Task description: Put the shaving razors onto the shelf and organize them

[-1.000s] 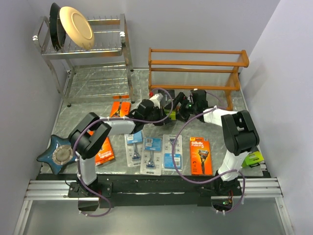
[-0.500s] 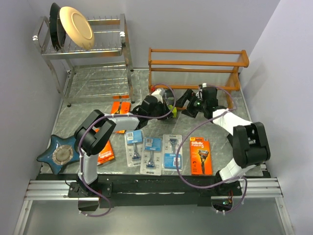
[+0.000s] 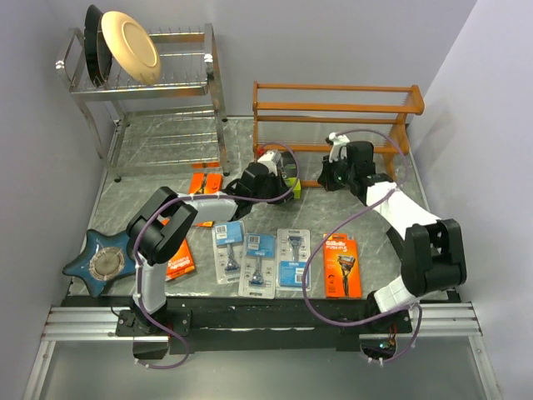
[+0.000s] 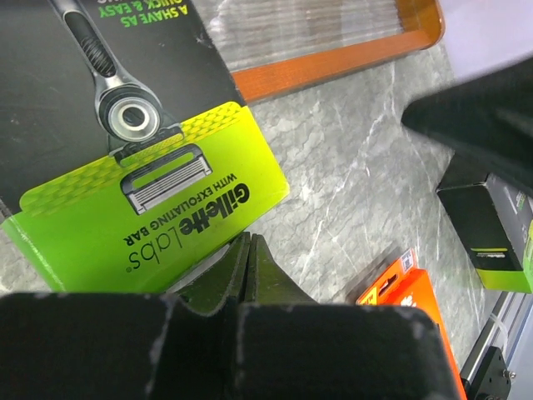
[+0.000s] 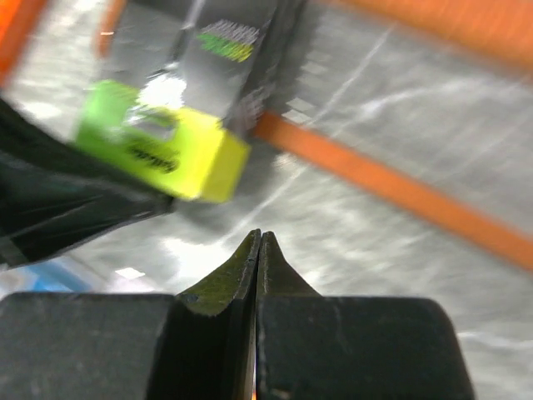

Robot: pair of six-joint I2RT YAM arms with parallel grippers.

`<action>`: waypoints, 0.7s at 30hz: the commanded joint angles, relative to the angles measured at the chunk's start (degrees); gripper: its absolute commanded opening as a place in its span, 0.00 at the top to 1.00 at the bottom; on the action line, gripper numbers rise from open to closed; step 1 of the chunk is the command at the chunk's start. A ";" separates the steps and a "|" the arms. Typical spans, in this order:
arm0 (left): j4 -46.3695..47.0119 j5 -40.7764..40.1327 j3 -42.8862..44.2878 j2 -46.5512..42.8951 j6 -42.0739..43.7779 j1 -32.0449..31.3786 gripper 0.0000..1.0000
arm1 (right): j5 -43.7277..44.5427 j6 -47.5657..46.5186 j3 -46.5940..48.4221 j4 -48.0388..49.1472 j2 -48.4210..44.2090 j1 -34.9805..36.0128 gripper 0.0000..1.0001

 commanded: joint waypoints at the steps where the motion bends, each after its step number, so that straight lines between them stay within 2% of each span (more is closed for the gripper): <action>1: 0.28 -1.68 2.27 0.38 0.88 0.48 0.99 | 7.15 -12.52 2.10 4.03 1.68 0.40 1.00; 8: -0.51 -1.85 4.12 1.27 0.97 1.71 0.99 | 13.30 -18.58 4.82 5.37 8.35 1.01 1.00; 14: -1.73 -2.82 5.79 2.41 1.85 2.58 0.99 | 15.51 -24.91 3.15 10.38 10.73 1.19 1.00; 21: -6.13 -6.60 8.51 3.02 2.03 3.11 0.99 | 19.28 -27.12 4.03 12.85 14.06 2.86 1.00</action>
